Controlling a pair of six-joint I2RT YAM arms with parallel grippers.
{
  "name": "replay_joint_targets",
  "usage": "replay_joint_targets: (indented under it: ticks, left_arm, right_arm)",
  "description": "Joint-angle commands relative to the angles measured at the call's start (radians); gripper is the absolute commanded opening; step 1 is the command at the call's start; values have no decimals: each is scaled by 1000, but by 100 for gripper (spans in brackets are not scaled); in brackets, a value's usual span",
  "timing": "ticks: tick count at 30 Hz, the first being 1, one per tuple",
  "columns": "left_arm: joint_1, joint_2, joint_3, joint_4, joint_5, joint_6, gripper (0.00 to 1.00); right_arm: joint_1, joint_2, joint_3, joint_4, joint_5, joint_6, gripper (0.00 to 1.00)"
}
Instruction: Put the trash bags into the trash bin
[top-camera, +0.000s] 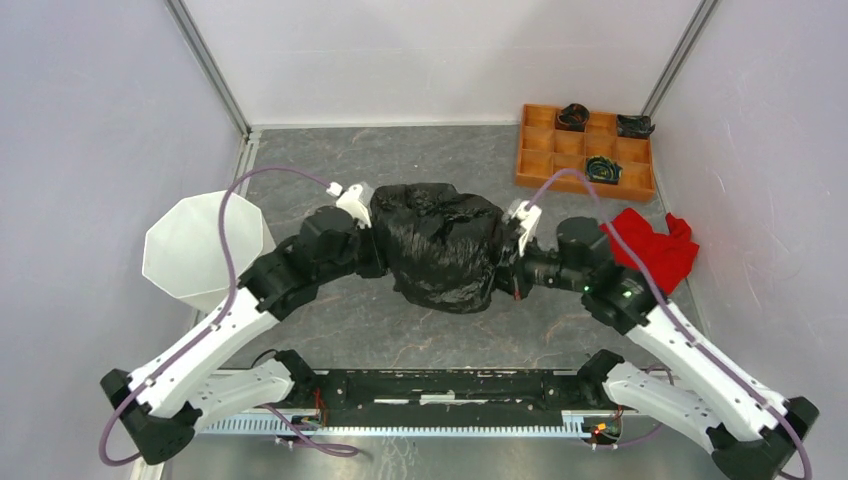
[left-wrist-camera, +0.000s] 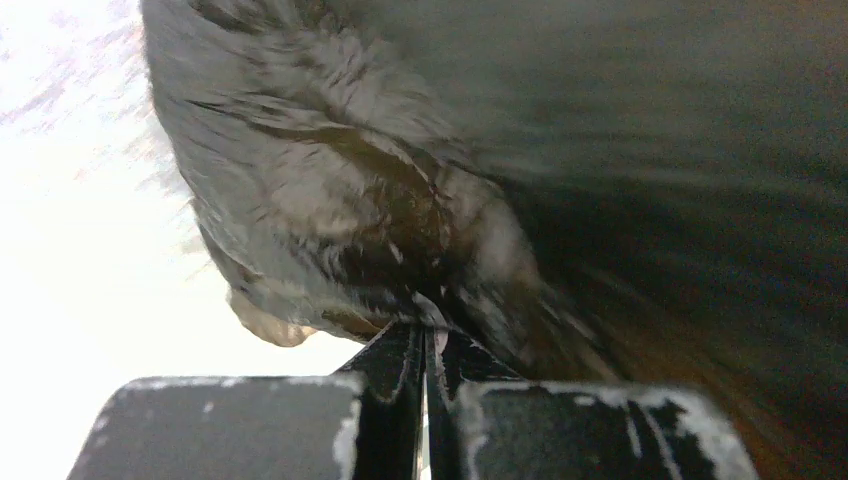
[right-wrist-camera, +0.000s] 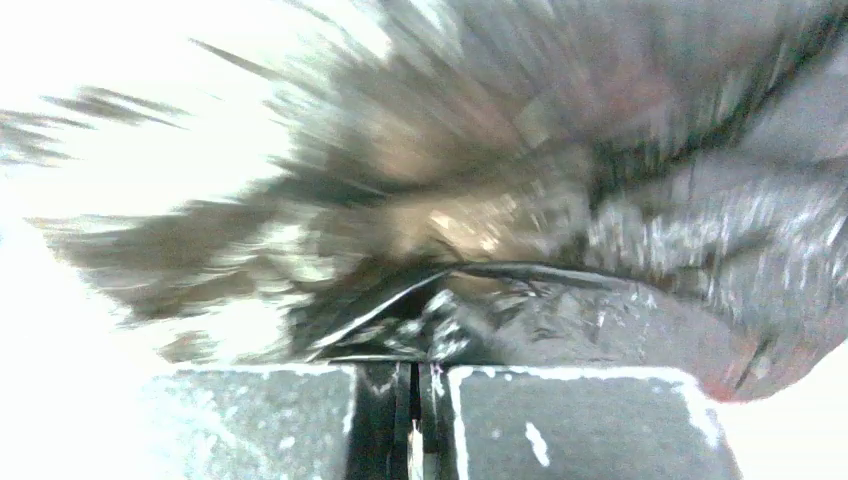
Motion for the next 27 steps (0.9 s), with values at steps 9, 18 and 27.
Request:
replay_joint_targets:
  ticks: [9,18,27]
  left_arm:
    - [0,-44,209,40,-43,-126,2]
    - [0,-121,-30,71,21,-212,2]
    - [0,-162,136,-49,-148,-125,2]
  right_arm:
    - [-14,79,370,-32,299,11,0]
    - [-55,82,145,109,327,38,0]
    - [-58,42,315,13,395,-47,0]
